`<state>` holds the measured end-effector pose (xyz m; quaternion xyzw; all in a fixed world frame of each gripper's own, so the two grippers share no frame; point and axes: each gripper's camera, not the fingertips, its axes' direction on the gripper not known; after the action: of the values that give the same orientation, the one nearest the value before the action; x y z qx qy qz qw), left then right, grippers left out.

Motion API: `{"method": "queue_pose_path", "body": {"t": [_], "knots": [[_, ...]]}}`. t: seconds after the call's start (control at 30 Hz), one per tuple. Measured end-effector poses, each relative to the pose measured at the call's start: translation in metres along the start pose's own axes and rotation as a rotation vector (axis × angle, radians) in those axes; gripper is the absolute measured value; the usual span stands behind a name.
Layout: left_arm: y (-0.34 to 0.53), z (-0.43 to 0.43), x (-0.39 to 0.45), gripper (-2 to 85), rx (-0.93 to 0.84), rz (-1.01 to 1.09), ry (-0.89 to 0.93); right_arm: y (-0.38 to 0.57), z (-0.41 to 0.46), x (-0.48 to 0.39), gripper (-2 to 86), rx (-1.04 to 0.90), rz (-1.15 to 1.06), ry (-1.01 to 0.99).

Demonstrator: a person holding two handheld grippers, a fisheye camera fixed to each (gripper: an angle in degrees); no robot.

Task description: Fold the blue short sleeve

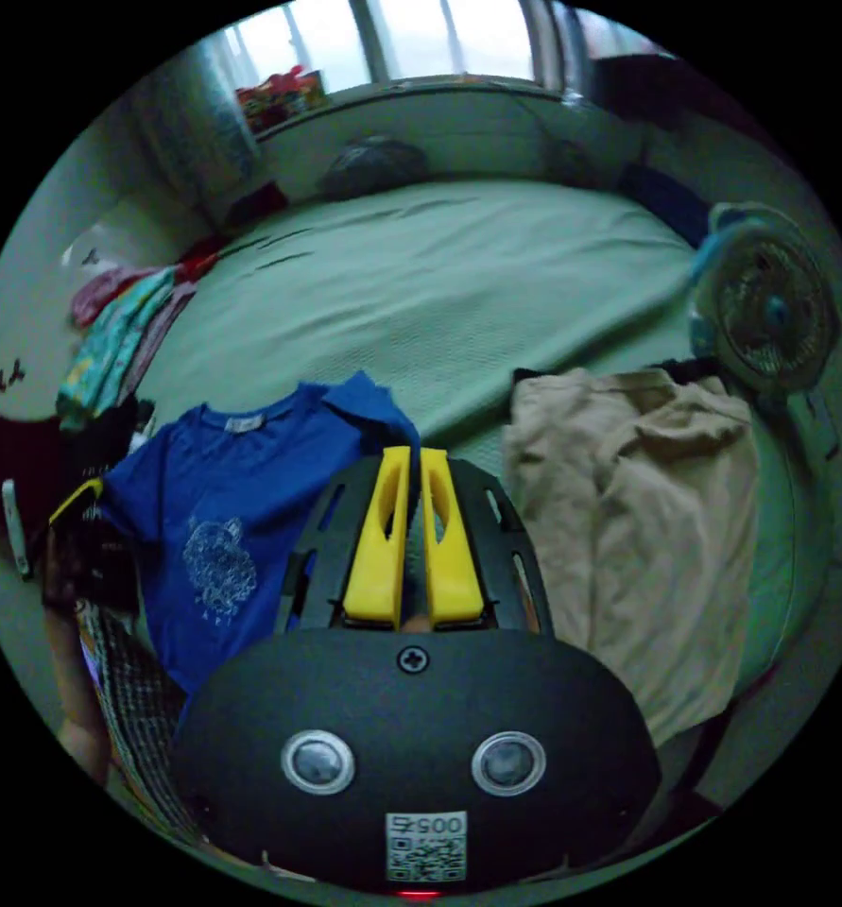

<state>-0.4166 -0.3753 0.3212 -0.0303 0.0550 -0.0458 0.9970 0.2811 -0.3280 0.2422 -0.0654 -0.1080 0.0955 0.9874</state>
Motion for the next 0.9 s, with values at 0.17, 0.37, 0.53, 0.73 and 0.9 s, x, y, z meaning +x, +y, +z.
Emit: {"method": "queue_pose_path", "body": {"t": [0.17, 0.37, 0.53, 0.73, 0.9], "knots": [[0.034, -0.02, -0.031, -0.5, 0.016, -0.081, -0.039, 0.024, -0.006, 0.044, -0.9, -0.011, 0.088, -0.037], [0.085, -0.039, 0.015, -0.7, -0.026, 0.034, -0.089, 0.085, -0.033, -0.028, -0.4, -0.042, -0.141, 0.076], [0.15, -0.039, 0.111, -0.7, -0.136, 0.18, 0.019, 0.156, -0.045, -0.1, -0.9, -0.093, -0.237, 0.04], [0.223, -0.031, 0.192, -0.7, -0.222, 0.24, 0.08, 0.234, -0.051, -0.157, -0.7, -0.1, -0.257, -0.059], [0.259, -0.026, 0.22, -0.7, -0.244, 0.213, 0.039, 0.269, -0.044, -0.172, -0.5, -0.133, -0.238, -0.075]]}}
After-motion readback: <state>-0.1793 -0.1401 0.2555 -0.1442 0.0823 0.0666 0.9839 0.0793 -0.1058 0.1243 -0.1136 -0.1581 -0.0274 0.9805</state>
